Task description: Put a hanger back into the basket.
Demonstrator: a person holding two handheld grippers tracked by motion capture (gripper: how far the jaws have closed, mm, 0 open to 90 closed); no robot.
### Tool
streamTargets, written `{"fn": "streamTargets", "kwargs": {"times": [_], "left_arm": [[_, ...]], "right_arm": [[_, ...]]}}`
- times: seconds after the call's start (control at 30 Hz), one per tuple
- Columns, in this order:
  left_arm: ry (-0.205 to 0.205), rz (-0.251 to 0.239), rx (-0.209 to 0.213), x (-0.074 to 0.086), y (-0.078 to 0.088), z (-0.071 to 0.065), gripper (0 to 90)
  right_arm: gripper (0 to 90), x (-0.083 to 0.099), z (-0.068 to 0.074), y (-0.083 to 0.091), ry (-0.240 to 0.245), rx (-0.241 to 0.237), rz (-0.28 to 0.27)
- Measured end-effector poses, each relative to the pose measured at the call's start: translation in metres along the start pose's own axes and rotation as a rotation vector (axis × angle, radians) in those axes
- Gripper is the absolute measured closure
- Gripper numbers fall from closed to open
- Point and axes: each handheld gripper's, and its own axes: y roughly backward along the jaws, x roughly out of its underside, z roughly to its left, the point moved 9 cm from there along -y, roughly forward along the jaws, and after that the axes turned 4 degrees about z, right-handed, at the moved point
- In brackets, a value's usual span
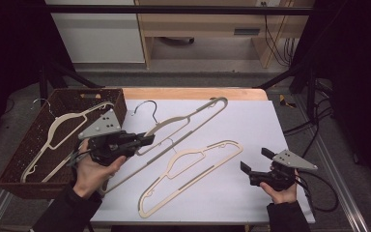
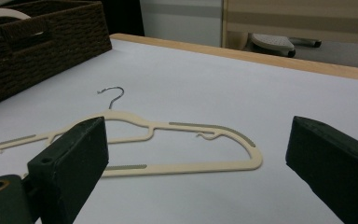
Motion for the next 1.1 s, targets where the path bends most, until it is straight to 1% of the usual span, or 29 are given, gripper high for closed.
{"fn": "streamTargets", "kwargs": {"times": [0.1,0.17,0.23,0.37,0.47,0.57,0.73,0.9,1.1], "left_arm": [[0.006,-0.006,-0.004,-0.004,0.011,0.009,85.8],[0.01,-0.009,-0.015,-0.005,0.017,0.016,85.8],[0.006,-0.008,-0.031,-0.006,0.023,0.024,85.8],[0.016,-0.001,-0.055,-0.005,0.035,0.041,85.8],[0.034,-0.001,-0.086,-0.002,0.045,0.054,85.8],[0.05,-0.005,-0.1,0.001,0.053,0.066,85.8],[0.061,0.004,-0.132,0.009,0.068,0.089,85.8],[0.063,0.012,-0.163,0.015,0.08,0.107,85.7],[0.089,0.023,-0.207,0.028,0.095,0.135,85.7]], "right_arm": [[5.4,0.0,-0.001,0.001,-0.003,0.002,0.002],[5.3,0.0,0.0,0.002,-0.012,-0.003,0.002],[5.0,-0.001,-0.001,0.001,-0.005,-0.001,-0.006],[4.6,-0.001,-0.001,0.002,-0.005,-0.003,-0.003],[4.7,-0.001,0.0,0.002,-0.002,-0.005,-0.004],[4.6,-0.001,0.0,0.001,-0.004,-0.004,-0.001],[4.6,0.0,0.0,0.001,-0.006,-0.004,0.002],[4.4,0.0,-0.001,0.0,-0.002,-0.002,0.002],[4.3,0.001,0.0,0.0,-0.002,-0.005,0.007]]}}
